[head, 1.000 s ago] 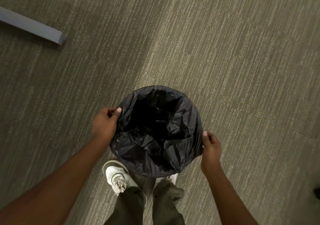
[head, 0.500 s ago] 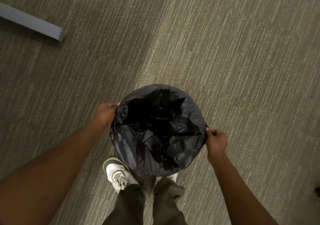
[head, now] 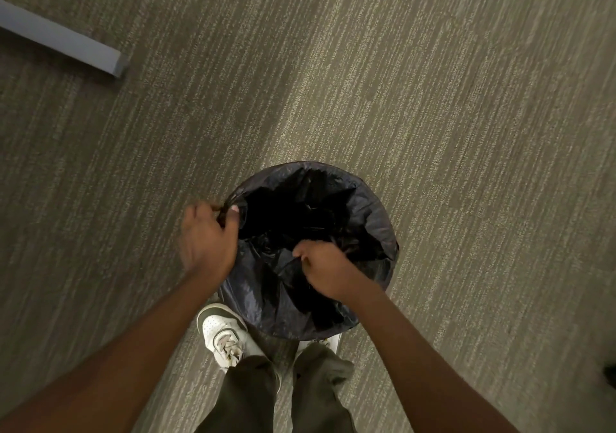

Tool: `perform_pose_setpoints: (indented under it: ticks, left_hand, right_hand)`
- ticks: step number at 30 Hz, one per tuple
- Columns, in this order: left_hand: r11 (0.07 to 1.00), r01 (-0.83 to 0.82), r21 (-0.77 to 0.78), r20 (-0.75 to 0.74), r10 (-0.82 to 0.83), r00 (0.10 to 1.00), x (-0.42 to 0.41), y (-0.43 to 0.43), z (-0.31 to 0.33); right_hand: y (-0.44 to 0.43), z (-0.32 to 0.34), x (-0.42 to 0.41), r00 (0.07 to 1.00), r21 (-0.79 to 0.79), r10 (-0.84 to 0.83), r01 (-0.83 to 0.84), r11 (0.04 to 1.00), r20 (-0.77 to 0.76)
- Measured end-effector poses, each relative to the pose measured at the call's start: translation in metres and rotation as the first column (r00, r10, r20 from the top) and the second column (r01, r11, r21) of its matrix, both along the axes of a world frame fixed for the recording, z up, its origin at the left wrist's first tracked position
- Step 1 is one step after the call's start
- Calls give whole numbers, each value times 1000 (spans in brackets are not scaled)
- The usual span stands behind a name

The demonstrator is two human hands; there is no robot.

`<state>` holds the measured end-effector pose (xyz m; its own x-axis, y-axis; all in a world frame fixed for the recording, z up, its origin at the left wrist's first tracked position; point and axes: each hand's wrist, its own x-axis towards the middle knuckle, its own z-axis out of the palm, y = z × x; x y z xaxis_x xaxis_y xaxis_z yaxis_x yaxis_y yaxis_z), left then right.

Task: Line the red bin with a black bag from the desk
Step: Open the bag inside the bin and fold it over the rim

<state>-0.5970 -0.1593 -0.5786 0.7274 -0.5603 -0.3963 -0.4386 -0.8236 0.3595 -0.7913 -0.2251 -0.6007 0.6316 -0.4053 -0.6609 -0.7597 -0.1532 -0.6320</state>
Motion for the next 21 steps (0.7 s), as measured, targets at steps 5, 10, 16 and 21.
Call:
perform_pose_setpoints:
  ticks: [5,10,16,21]
  left_hand:
    - [1000,-18,-12,-100,16,995,-2,9,-10]
    - [998,63,13,-125,-61,990,-3,8,-14]
    - [998,-66,-24,-220,60,974,-1,13,-18]
    - [994,-80,-68,-258,60,964,-2,13,-14]
  right_hand:
    - [-10,-38,-17,943,81,-181,211,974,-279]
    - [-26,-34,-27,759,-106,-626,618,779,-179]
    - [1,-23,11,873,-108,-433,420,901,-223]
    - [59,-22,46,902,52,-377,395,917,-210]
